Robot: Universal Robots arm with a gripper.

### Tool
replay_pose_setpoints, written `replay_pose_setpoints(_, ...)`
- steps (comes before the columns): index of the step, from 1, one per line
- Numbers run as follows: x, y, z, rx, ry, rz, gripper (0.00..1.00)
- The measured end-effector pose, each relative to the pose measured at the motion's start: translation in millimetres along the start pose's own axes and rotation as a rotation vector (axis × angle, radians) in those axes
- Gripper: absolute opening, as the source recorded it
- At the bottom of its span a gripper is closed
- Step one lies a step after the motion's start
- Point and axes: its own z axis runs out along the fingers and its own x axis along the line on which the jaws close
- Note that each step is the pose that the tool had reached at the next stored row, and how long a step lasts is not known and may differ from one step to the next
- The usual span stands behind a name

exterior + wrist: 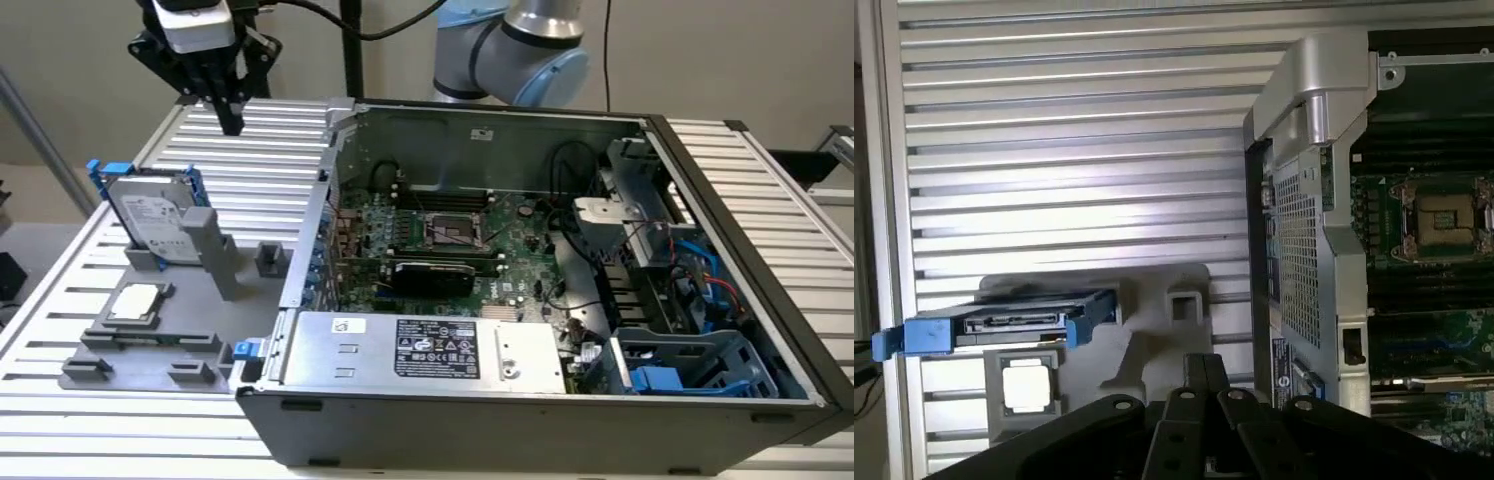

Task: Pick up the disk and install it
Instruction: 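Reach for the disk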

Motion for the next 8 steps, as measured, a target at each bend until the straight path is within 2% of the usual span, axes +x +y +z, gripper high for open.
replay_pose_setpoints(8, 36.8, 1.1, 0.0, 0.0, 0.0, 0.0, 0.0)
